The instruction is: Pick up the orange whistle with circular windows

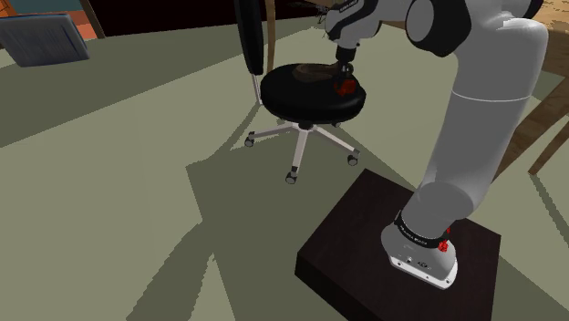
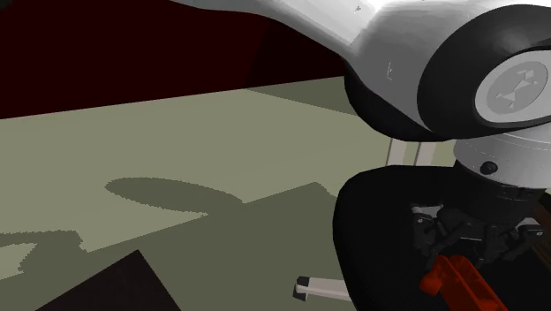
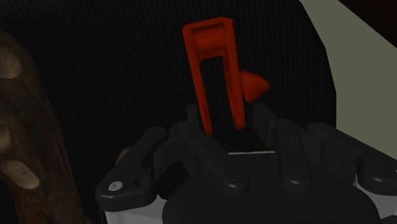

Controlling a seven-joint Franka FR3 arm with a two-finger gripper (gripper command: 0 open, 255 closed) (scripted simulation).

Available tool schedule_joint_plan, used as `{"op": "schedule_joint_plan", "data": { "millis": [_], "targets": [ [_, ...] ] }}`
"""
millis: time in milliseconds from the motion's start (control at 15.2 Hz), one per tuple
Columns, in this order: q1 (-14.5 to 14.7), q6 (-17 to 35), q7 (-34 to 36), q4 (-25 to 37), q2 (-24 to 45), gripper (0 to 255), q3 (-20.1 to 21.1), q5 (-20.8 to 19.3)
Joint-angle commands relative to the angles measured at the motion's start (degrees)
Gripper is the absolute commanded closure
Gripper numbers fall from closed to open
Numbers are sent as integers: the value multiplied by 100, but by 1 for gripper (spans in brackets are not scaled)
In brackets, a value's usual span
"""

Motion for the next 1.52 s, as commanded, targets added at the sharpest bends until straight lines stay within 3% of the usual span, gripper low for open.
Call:
{"op": "schedule_joint_plan", "data": {
  "millis": [0, 396, 462, 1452],
  "targets": [
    [-155, -82, -2, -166, 45, 255, -115, 15],
    [-237, -181, -93, 54, 187, 255, -118, 97],
    [-112, -86, 24, -147, 71, 255, -142, 25],
    [-112, -1141, 203, 659, -250, 255, -174, -232]
  ]
}}
